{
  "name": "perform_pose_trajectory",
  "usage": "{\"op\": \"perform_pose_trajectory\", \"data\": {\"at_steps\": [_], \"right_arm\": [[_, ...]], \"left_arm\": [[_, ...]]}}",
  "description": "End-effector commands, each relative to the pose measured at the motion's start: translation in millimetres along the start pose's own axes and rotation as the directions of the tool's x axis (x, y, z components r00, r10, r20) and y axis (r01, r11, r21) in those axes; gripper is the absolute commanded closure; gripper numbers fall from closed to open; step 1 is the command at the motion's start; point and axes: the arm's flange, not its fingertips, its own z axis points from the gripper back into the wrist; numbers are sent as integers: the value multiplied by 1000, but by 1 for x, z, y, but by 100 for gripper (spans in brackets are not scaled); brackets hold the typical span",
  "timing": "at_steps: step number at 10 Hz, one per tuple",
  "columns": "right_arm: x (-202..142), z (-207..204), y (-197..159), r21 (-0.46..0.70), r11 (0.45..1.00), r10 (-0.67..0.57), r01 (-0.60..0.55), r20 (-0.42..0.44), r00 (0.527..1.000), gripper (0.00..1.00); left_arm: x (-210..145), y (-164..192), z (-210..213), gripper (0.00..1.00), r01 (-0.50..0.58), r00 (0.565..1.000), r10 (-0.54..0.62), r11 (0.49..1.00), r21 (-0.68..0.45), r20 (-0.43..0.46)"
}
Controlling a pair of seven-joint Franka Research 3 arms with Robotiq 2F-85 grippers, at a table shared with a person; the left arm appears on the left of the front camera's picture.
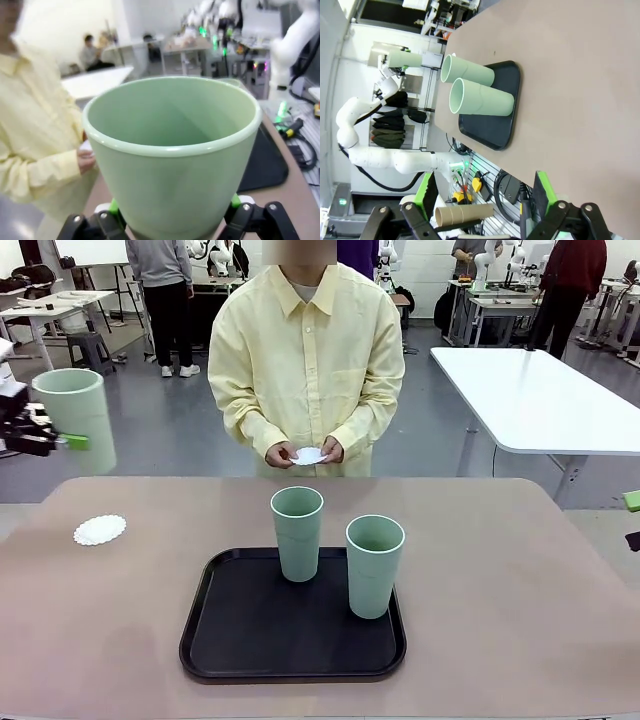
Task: Place coasters on the table and set cups on them.
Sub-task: Pick up one Reusable plastic cup and place it on a coaster set by the human.
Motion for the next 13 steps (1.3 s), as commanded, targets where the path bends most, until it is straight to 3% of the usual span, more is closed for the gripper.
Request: {"op": "perform_pose_trajectory", "data": {"at_steps": [1,4,9,10,13], "right_arm": [[0,0,-1,14,1000,9,-9,-1,1000,0],[0,0,-1,14,1000,9,-9,-1,1000,0],[0,0,-1,14,1000,9,-9,-1,1000,0],[0,0,-1,14,1000,9,-9,-1,1000,0],[0,0,-1,14,1000,9,-9,-1,1000,0]], "left_arm": [[-10,10,34,15,3,995,-5,1000,17,101],[-42,11,80,15,-38,991,26,994,98,130],[-39,-10,49,15,-26,993,6,986,167,114],[-54,4,75,15,-59,991,45,992,112,122],[-54,4,75,15,-59,991,45,992,112,122]]}}
